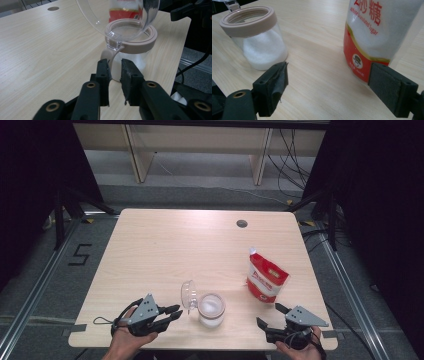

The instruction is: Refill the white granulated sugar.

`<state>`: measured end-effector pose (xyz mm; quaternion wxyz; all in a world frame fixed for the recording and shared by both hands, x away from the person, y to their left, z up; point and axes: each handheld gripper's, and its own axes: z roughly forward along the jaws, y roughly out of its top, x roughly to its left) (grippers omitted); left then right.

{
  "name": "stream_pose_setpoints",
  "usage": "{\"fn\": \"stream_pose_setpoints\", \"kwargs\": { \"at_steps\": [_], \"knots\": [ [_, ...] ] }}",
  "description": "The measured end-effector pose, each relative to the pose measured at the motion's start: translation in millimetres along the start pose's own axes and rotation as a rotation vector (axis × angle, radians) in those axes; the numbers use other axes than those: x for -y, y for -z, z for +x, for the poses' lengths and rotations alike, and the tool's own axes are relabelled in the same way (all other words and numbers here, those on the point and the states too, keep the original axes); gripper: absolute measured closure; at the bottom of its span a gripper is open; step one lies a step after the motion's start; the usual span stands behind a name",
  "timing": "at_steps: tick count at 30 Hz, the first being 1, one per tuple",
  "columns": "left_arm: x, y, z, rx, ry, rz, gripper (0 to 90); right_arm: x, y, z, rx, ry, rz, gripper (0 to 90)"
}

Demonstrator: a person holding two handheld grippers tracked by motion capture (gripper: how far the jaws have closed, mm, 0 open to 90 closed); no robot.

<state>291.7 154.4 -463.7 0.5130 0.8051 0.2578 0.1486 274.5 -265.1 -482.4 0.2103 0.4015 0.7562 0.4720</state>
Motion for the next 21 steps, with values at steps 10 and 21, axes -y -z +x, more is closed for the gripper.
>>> {"fn": "stream_pose_setpoints", "kwargs": {
  "at_steps": [10,21],
  "knots": [
    [-9.7,-2.9,4.2,-0.01,-0.031,0.005,89.3,0.2,-0.6,1.2,-0.001,0.0,0.004,18.0],
    [-19.1,-12.3,-0.8,-0.001,-0.026,-0.012,89.3,0.7,-1.5,2.0,-0.019,0.002,0.011,18.0]
  ]
}}
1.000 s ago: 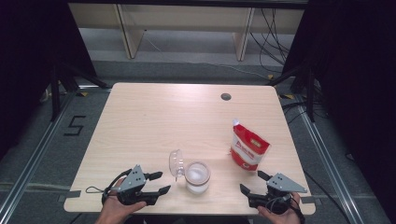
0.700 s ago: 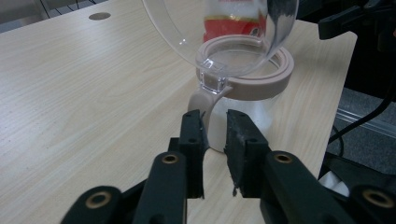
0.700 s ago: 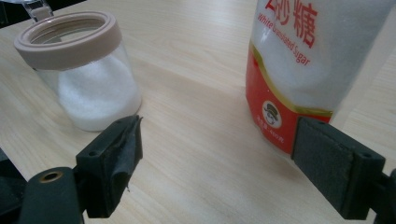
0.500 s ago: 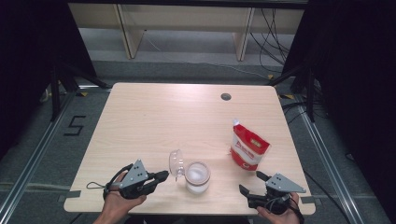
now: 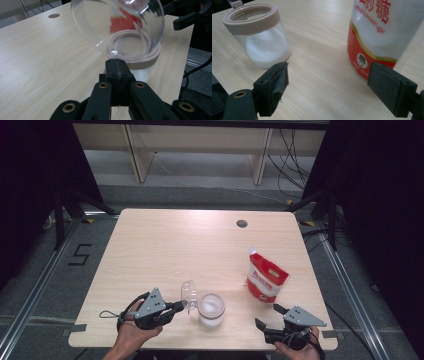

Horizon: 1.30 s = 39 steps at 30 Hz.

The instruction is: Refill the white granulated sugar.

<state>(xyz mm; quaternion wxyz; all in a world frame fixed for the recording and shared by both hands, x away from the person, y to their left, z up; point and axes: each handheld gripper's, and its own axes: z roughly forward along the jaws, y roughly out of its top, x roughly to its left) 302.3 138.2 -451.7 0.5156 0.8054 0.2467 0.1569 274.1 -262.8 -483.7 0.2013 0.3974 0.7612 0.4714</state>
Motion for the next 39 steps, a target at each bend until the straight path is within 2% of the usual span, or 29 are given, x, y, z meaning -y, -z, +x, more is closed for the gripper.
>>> {"fn": "stream_pose_setpoints", "kwargs": {
  "at_steps": [2,3,5,11,12,14,15,17,18,20,21,24,25,26,28,29,31,33,34,36,37,38,39],
  "knots": [
    [-1.4,-0.6,0.4,0.004,-0.021,0.002,89.3,-0.1,-0.1,-0.1,-0.002,0.005,0.0,18.0],
    [-1.2,-0.6,-1.1,-0.004,-0.003,0.003,89.3,-0.1,-0.1,-0.1,-0.004,0.004,-0.001,17.9],
    [-1.7,-1.3,-0.9,0.0,-0.014,0.003,89.3,-0.1,0.1,0.1,-0.004,0.003,-0.002,18.0],
    [-2.5,-2.1,-1.1,0.001,-0.011,0.007,89.2,-0.1,-0.2,0.2,-0.007,0.002,-0.002,18.0],
    [-3.1,-1.9,-0.3,0.001,-0.026,0.007,89.3,-0.1,-0.2,0.6,-0.009,-0.004,-0.004,18.0],
    [-3.4,-1.9,-0.4,0.002,-0.028,0.008,89.2,0.0,-0.3,0.4,-0.007,0.002,-0.001,18.0],
    [-3.9,-2.1,0.5,0.007,-0.045,0.009,89.2,0.0,-0.4,0.5,-0.008,0.001,-0.001,18.0],
    [-3.7,-2.5,-0.7,0.0,-0.03,0.009,89.2,0.1,-0.6,0.5,-0.005,0.007,0.001,18.0],
    [-3.2,-3.9,-2.0,0.005,-0.012,-0.001,89.2,0.4,0.1,3.3,-0.003,-0.023,0.01,18.0],
    [-3.5,-4.1,-2.0,0.008,-0.016,0.003,89.1,0.4,0.0,3.1,-0.003,-0.022,0.009,18.0],
    [-4.0,-4.2,-1.0,0.013,-0.035,0.004,89.0,0.4,0.0,3.2,-0.003,-0.023,0.008,18.0],
    [-4.5,-4.8,-3.6,0.007,-0.016,0.005,89.0,0.5,-0.2,3.5,-0.005,-0.022,0.011,18.0],
    [-4.8,-5.2,-3.1,0.01,-0.03,0.004,88.9,0.4,0.3,3.6,-0.008,-0.022,0.021,18.0],
    [-5.0,-5.9,-3.8,0.012,-0.031,0.004,88.8,0.4,-1.0,1.5,-0.009,0.001,0.006,18.0],
    [-5.1,-6.7,-5.2,0.012,-0.017,0.002,88.5,0.4,-1.1,1.7,-0.008,0.002,0.006,18.0],
    [-5.7,-6.9,-4.5,0.016,-0.031,0.002,88.4,0.3,-1.0,1.7,-0.009,0.003,0.005,18.0],
    [-6.3,-6.9,-4.4,0.02,-0.03,0.002,87.9,0.1,-0.1,1.3,-0.007,0.003,0.013,18.0],
    [-6.4,-6.8,-4.6,0.022,-0.024,0.002,86.3,0.2,-0.2,1.2,-0.008,0.003,0.012,18.0],
    [-6.1,-6.6,-5.4,0.022,-0.002,0.0,85.0,0.2,-0.1,1.2,-0.008,0.003,0.012,18.0],
    [-6.5,-5.3,-2.8,0.034,-0.013,-0.007,81.1,0.2,-0.2,1.2,-0.009,0.004,0.013,18.0],
    [-6.1,-5.0,-4.0,0.03,0.018,-0.013,78.9,0.2,-0.2,1.3,-0.008,0.003,0.014,18.0],
    [-6.5,-4.2,-2.1,0.042,0.016,-0.019,77.3,0.2,-0.2,1.2,-0.008,0.002,0.014,18.0],
    [-6.6,-2.7,-2.0,0.035,0.025,-0.014,75.0,0.3,-0.3,1.0,-0.009,0.002,0.012,18.0]
  ]
}}
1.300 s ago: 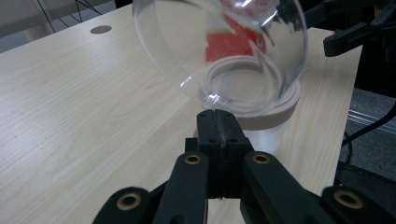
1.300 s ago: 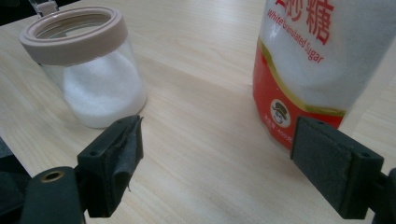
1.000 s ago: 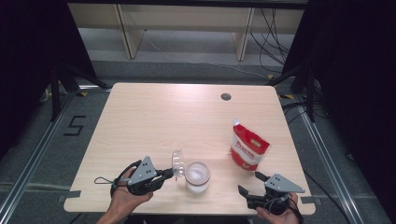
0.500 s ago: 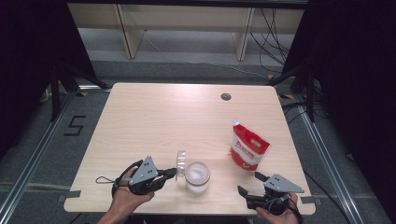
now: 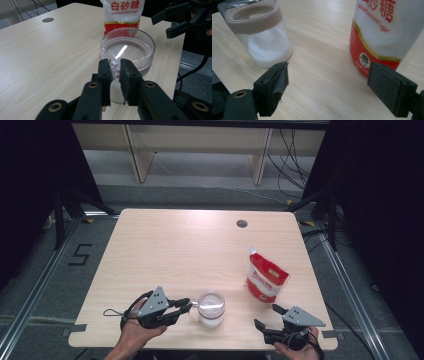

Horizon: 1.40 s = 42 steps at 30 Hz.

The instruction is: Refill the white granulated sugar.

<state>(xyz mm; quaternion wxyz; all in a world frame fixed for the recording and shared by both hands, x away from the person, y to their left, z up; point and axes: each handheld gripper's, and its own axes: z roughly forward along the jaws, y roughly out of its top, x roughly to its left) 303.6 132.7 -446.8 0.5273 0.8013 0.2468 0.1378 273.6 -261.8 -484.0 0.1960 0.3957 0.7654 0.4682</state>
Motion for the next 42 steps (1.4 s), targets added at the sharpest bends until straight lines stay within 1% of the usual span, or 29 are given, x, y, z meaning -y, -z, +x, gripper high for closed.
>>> {"fn": "stream_pose_setpoints", "kwargs": {
  "at_steps": [2,3,4,5,6,8,9,11,12,14,16,20,21,22,23,24,26,27,28,29,30,31,33,35,36,37,39,41,42],
  "knots": [
    [0.4,1.1,1.0,0.002,0.01,-0.01,70.8,0.1,0.0,0.0,0.0,0.0,0.0,18.0],
    [0.6,2.2,1.5,0.003,0.012,-0.006,69.3,0.1,0.1,0.0,0.0,-0.001,0.0,18.0],
    [0.6,3.7,2.2,-0.007,0.005,-0.001,68.2,0.1,0.1,0.0,0.0,0.0,0.0,18.0],
    [0.6,4.1,3.8,-0.001,-0.01,-0.005,67.0,0.0,0.0,0.0,0.001,0.0,0.0,18.0],
    [1.1,4.8,2.9,-0.005,0.01,-0.002,66.0,0.1,0.0,0.0,0.001,0.001,0.0,18.0],
    [2.3,5.8,2.1,-0.004,0.033,-0.005,64.5,0.3,-0.7,0.2,0.001,-0.001,-0.005,18.0],
    [2.1,7.0,3.2,-0.006,0.014,0.0,64.0,0.4,-0.8,0.2,0.001,-0.001,-0.005,18.0],
    [2.9,8.0,4.3,0.001,0.005,0.006,62.0,0.3,-0.7,0.2,0.001,-0.001,-0.005,18.0],
    [3.7,8.4,3.1,-0.007,0.022,0.004,61.2,0.3,-0.7,0.2,0.001,-0.003,-0.006,18.0],
    [4.5,9.0,3.3,-0.002,0.021,0.007,59.5,0.4,-0.7,0.1,0.0,-0.003,-0.006,18.0],
    [5.0,9.8,4.2,0.004,0.008,0.016,57.8,0.2,-0.1,0.0,0.0,-0.002,0.001,18.0],
    [7.4,10.0,3.6,0.012,0.01,0.023,55.3,0.1,0.0,0.0,-0.001,-0.001,0.001,18.0],
    [7.7,10.6,3.2,0.007,0.01,0.03,54.5,0.0,0.0,0.0,-0.001,-0.001,0.0,18.0],
    [8.3,10.6,3.0,0.007,0.013,0.027,53.8,0.0,0.0,-0.1,-0.001,-0.001,0.0,18.0],
    [9.2,11.0,2.2,0.004,0.031,0.029,52.8,0.0,0.0,0.0,-0.001,0.0,0.0,18.0],
    [9.5,11.3,2.1,0.001,0.031,0.031,51.7,0.0,0.0,0.1,-0.001,0.0,0.001,18.0],
    [10.2,12.5,3.4,0.003,0.016,0.038,50.1,0.0,-0.1,0.0,-0.002,0.0,0.001,18.0],
    [11.6,12.8,1.6,-0.002,0.052,0.039,48.9,0.0,-0.1,0.0,-0.001,0.0,0.0,18.0],
    [11.7,13.4,2.9,-0.001,0.033,0.042,47.9,0.1,0.0,0.0,-0.002,0.0,0.001,18.0],
    [12.6,13.8,3.7,0.007,0.025,0.041,47.7,0.1,-0.1,0.0,-0.001,0.0,0.001,18.0],
    [13.5,14.3,3.6,0.006,0.03,0.043,47.3,0.1,-0.1,0.1,-0.001,-0.001,0.001,18.0],
    [14.5,14.8,2.2,-0.002,0.048,0.045,47.0,0.4,-0.7,0.2,-0.001,-0.002,-0.006,17.9],
    [15.7,15.7,3.2,0.004,0.032,0.054,46.5,0.2,-0.9,0.1,-0.001,-0.002,-0.006,17.9],
    [17.4,16.6,2.9,0.001,0.037,0.058,45.6,-0.1,-1.5,0.8,-0.006,-0.009,-0.01,17.9],
    [18.1,16.7,2.1,0.0,0.049,0.059,45.0,0.0,-1.4,2.1,-0.003,-0.018,-0.004,17.9],
    [19.4,16.7,1.1,-0.002,0.064,0.058,44.6,0.0,-1.5,2.0,-0.003,-0.014,-0.002,17.9],
    [21.1,17.3,1.3,-0.004,0.062,0.065,42.8,-0.1,-0.9,2.5,-0.007,-0.019,0.009,17.9],
    [22.6,18.7,1.4,-0.006,0.064,0.072,40.7,0.0,-1.9,1.2,-0.008,-0.009,-0.008,17.8],
    [23.5,18.8,1.4,-0.003,0.068,0.069,40.4,0.2,-1.8,0.8,-0.006,-0.006,-0.006,17.8]
  ]
}}
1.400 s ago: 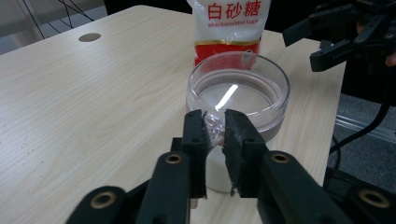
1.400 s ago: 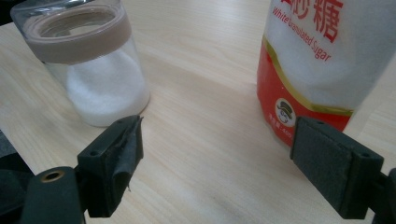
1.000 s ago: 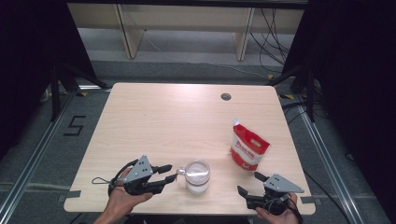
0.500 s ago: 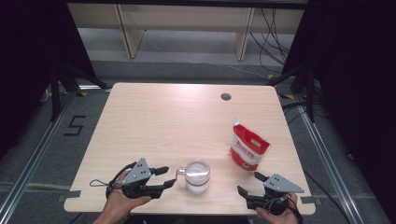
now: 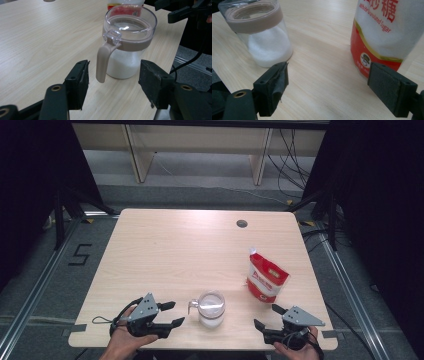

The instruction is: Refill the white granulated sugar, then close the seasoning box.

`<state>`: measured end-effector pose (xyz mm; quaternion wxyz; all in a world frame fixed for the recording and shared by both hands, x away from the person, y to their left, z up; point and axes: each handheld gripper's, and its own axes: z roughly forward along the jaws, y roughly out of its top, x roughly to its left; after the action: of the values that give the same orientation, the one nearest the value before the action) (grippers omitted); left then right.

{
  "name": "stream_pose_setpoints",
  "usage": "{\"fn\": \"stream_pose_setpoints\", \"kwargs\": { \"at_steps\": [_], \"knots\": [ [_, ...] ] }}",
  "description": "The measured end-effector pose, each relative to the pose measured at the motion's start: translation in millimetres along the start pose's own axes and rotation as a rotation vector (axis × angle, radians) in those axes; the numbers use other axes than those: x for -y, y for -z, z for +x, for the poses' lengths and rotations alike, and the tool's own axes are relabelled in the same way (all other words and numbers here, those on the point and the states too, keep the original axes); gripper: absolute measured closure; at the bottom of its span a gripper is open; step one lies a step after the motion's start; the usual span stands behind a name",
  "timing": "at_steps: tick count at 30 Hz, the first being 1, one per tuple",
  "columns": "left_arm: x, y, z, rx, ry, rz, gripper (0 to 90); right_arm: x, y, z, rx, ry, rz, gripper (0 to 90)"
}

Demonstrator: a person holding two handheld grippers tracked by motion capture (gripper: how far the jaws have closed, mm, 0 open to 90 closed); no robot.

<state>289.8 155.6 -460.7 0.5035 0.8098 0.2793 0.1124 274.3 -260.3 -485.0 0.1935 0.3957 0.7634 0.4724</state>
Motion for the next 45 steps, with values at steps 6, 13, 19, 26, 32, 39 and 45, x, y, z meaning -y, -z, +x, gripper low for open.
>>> {"fn": "stream_pose_setpoints", "kwargs": {
  "at_steps": [6,13,19,26,32,39,45],
  "knots": [
    [7.2,6.4,3.1,-0.02,0.006,0.029,38.2,1.0,-0.4,-1.9,-0.005,0.0,0.003,17.8],
    [13.7,12.1,1.8,-0.033,-0.003,0.046,35.8,2.1,-0.3,-2.7,-0.01,-0.008,0.001,17.6],
    [18.6,16.5,0.6,-0.043,0.002,0.056,34.6,2.1,0.1,-2.2,-0.003,-0.014,0.001,17.6],
    [26.3,17.6,1.8,-0.046,0.001,0.075,30.6,2.5,-0.1,-1.8,-0.011,-0.012,0.004,17.6],
    [28.0,17.2,3.4,-0.051,0.022,0.07,29.8,2.7,0.9,-4.0,-0.001,-0.004,0.004,17.6],
    [29.9,15.4,3.7,-0.054,0.031,0.059,29.6,3.9,3.2,-1.9,0.001,-0.035,0.014,17.7],
    [35.4,16.5,4.1,-0.049,0.034,0.08,27.8,5.0,6.8,-3.8,0.016,-0.027,0.01,17.9]
  ]
}}
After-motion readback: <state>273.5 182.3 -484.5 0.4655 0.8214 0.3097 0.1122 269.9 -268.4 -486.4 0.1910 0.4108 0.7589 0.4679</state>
